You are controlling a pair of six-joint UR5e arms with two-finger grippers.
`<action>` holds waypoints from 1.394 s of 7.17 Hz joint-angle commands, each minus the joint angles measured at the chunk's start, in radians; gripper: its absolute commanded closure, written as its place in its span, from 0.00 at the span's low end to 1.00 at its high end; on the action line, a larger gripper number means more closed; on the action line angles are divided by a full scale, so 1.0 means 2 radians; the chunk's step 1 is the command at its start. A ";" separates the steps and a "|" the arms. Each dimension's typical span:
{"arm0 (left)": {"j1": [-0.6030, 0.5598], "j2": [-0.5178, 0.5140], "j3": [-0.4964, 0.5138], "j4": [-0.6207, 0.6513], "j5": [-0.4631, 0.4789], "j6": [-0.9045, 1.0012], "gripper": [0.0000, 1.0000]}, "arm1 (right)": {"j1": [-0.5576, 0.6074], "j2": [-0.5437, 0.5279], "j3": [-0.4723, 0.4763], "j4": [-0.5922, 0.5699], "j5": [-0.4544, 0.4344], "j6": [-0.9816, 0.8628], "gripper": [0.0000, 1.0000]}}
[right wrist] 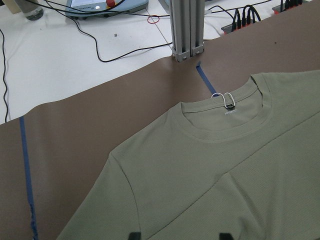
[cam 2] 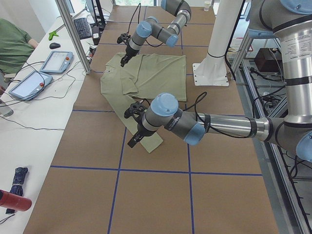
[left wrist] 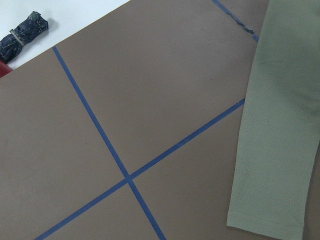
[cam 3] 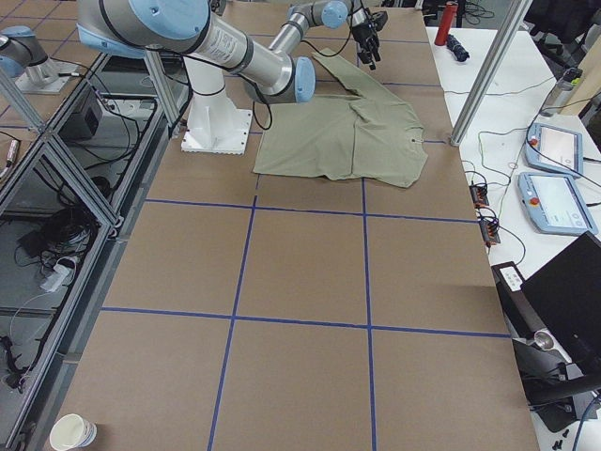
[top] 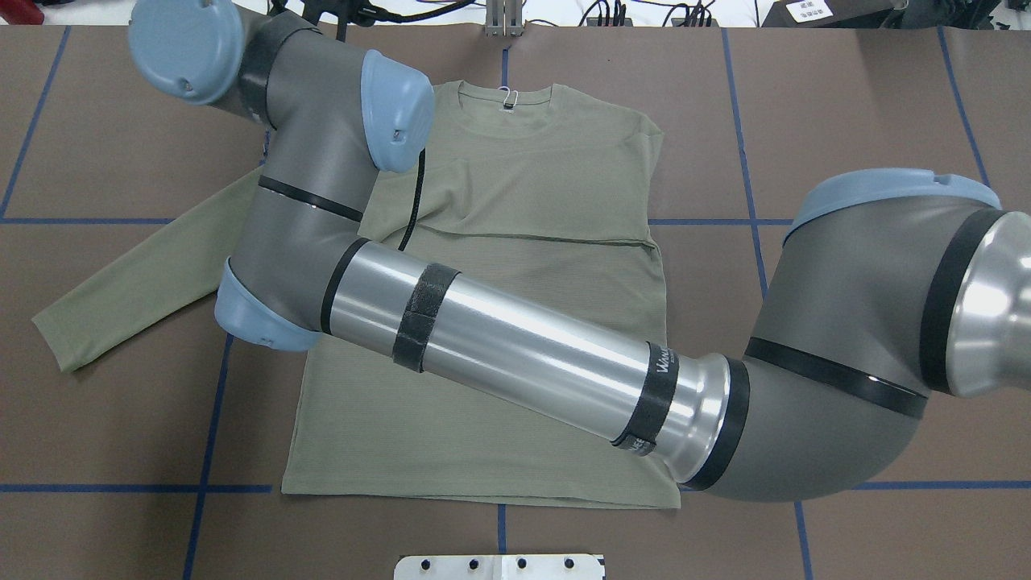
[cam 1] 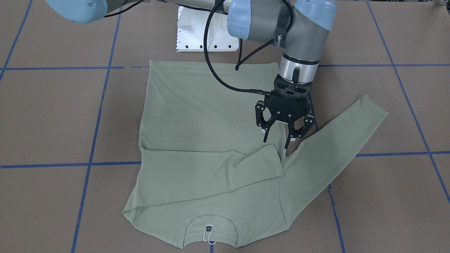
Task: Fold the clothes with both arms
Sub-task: 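Carry the sleeve with the right gripper across the shirt toward the left gripper, then release the sleeve and raise the right gripper away from the shirt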
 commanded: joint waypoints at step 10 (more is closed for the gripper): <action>0.257 0.056 0.020 -0.223 0.181 -0.276 0.00 | 0.289 -0.449 0.451 -0.093 0.390 -0.516 0.00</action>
